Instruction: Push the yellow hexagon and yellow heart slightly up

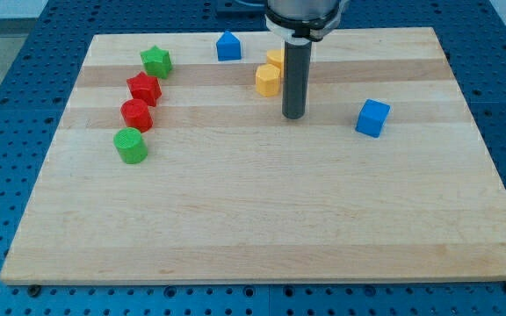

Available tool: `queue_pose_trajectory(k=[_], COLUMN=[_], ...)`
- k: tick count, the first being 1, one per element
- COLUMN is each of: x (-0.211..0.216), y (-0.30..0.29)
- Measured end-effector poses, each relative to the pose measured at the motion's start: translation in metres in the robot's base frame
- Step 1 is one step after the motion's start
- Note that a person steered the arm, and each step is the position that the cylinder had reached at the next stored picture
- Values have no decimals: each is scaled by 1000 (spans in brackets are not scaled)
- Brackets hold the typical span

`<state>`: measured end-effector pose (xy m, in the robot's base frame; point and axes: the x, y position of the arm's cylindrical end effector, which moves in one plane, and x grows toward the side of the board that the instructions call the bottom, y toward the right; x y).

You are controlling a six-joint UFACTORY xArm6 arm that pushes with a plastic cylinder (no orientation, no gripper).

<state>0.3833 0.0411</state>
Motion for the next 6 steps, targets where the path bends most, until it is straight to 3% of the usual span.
queue_pose_trajectory(k=[1,3,4,5,6], x=[-1,-58,-52,-57,-96], y=[-4,-56,-58,-101,-128])
